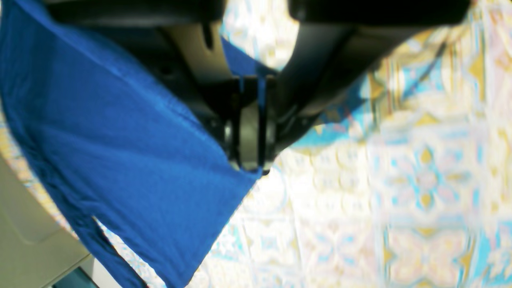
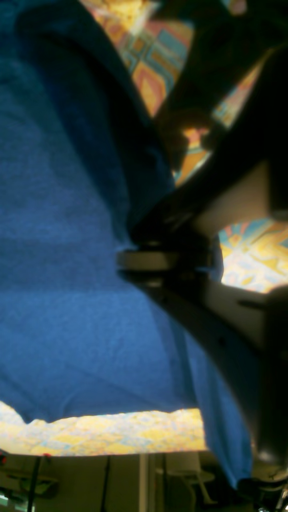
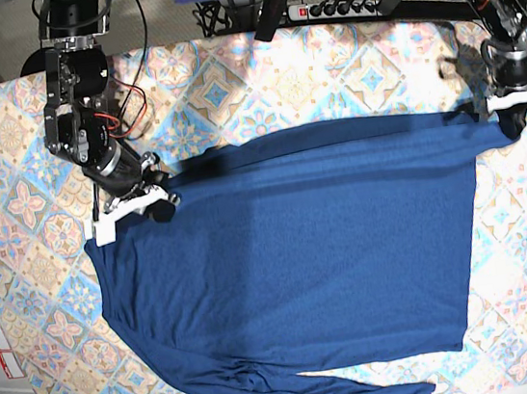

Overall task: Fold the T-shirt properly
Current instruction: 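Lift the hem with both grippers and pull it toward the robot, then adjust grips on the hem corners with both grippers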

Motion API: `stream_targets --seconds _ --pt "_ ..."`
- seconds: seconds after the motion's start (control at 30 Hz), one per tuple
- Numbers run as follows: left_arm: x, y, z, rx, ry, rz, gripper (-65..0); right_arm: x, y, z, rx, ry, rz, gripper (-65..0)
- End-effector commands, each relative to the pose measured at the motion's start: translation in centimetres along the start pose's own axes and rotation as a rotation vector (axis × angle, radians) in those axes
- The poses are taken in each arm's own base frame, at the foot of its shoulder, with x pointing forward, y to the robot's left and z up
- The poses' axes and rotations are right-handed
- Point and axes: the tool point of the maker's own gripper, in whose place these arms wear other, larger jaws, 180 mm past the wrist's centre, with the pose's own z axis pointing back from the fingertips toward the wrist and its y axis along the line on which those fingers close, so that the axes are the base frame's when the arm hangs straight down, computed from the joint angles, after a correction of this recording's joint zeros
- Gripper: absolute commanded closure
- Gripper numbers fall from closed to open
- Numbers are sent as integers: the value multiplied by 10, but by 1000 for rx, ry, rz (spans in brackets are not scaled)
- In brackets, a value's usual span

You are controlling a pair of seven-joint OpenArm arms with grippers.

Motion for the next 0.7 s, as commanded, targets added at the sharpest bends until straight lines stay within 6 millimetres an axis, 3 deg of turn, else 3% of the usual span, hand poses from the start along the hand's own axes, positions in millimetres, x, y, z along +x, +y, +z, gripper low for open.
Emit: stream_targets --seconds 0.0,0.27,0.6,0.67 --pt "23 -6 -4 -13 -73 -27 0 16 6 1 19 -48 18 -2" --pt "16 5 -37 32 -45 -12 0 12 3 0 13 -38 12 -1" --pt "-26 34 -42 99 62 36 0 8 2 0 10 -23 11 -6" --pt "-36 39 -42 110 99 52 -40 7 2 0 9 -21 10 -33"
